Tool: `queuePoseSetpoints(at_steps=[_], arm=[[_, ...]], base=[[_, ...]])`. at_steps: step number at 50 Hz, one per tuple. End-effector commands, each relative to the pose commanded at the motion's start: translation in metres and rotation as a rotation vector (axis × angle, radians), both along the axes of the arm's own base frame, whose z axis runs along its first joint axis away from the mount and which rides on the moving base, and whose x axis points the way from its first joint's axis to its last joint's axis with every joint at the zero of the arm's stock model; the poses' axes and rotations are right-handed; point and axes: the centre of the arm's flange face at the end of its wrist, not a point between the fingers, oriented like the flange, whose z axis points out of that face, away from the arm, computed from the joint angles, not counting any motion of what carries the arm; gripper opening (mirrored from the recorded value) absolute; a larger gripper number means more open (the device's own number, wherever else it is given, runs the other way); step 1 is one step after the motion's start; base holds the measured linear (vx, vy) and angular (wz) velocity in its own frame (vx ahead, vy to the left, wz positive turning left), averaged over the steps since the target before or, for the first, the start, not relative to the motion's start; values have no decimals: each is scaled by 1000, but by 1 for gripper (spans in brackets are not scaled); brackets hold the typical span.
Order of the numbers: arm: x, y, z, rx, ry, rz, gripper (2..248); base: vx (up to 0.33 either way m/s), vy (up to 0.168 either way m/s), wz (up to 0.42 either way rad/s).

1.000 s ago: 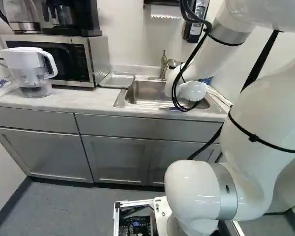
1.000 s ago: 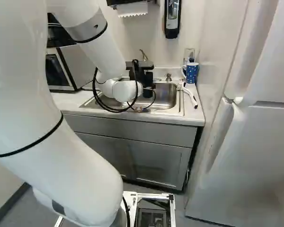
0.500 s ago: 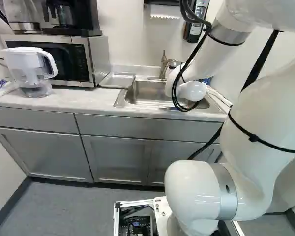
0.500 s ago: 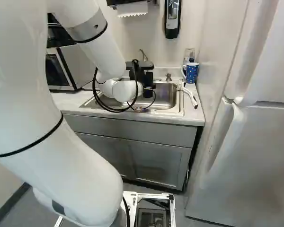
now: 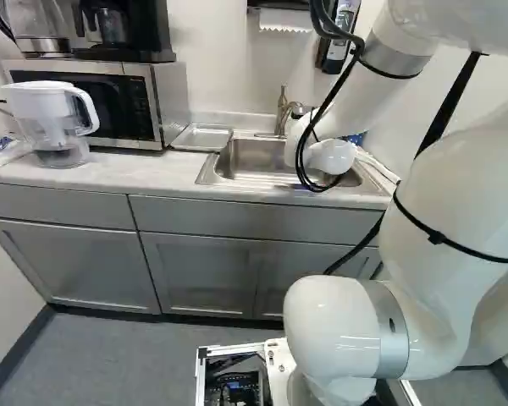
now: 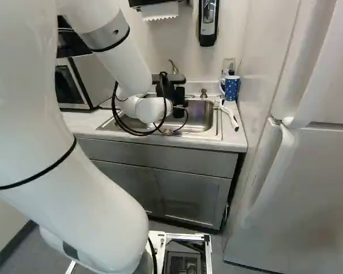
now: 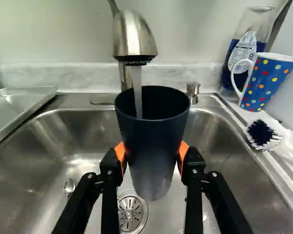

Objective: Rinse the cup and place it in the tray

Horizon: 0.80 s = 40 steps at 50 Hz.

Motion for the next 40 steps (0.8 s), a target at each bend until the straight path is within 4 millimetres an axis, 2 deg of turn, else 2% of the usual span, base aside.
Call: queuePoseSetpoints(at_steps=[40], arm=[[0,0,0,0,0,0,122]], base=[[0,0,0]])
